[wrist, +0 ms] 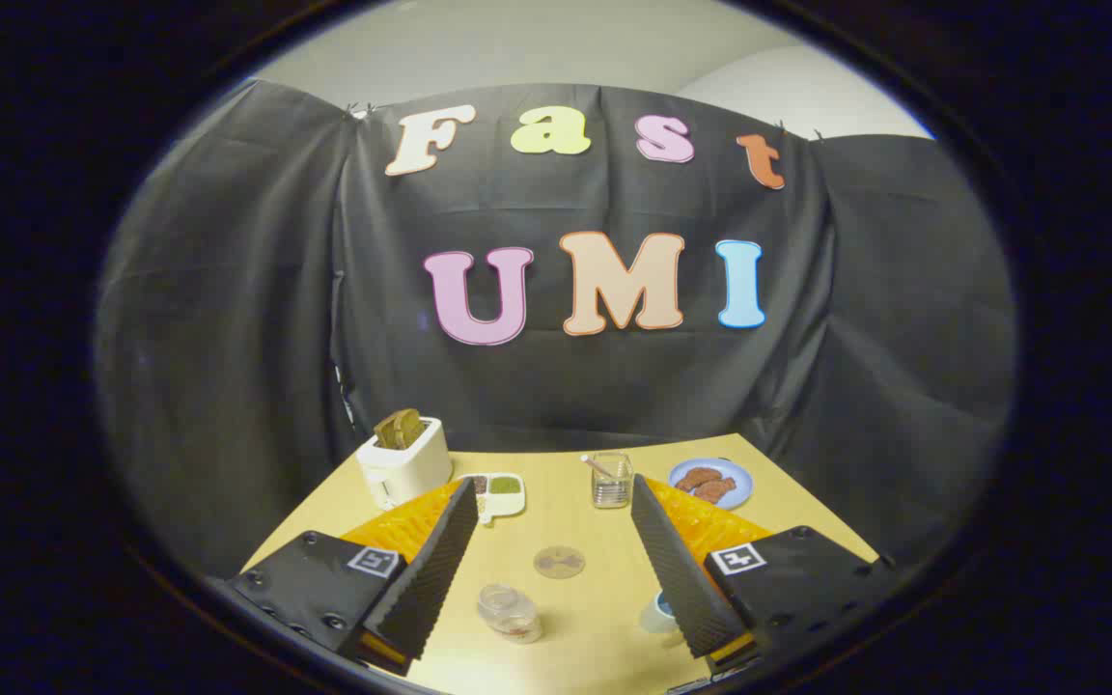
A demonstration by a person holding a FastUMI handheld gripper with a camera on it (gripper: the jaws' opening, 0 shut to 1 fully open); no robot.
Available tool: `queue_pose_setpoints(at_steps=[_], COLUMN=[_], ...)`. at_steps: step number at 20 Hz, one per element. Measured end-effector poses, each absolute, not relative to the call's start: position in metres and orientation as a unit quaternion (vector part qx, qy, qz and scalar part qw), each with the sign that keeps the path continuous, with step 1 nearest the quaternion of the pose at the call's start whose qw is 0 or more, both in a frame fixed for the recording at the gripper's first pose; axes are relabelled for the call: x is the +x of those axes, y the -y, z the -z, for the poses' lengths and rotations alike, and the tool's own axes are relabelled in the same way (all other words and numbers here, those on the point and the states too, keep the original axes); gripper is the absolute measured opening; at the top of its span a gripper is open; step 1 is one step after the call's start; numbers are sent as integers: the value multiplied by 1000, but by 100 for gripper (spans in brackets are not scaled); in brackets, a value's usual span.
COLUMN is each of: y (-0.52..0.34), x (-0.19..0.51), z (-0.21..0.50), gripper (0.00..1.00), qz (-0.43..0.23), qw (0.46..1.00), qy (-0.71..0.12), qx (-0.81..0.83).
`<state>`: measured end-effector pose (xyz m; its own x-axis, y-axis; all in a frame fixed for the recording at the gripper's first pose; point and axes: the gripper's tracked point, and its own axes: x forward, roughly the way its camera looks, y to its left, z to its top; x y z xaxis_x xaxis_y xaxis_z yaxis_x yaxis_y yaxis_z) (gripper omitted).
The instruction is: Take the bottle from table, then pour the juice into the cup, finally place the bottle on the coaster
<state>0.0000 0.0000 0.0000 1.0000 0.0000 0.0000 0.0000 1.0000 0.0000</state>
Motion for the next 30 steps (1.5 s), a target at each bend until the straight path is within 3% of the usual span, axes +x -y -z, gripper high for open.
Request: queue_pose_setpoints(at_steps=[19,30], y=[-10,6], x=[-48,-59], z=[16,96], gripper=[100,100], qz=[3,87], qw=[1000,996], qy=[9,-30], qx=[-7,10])
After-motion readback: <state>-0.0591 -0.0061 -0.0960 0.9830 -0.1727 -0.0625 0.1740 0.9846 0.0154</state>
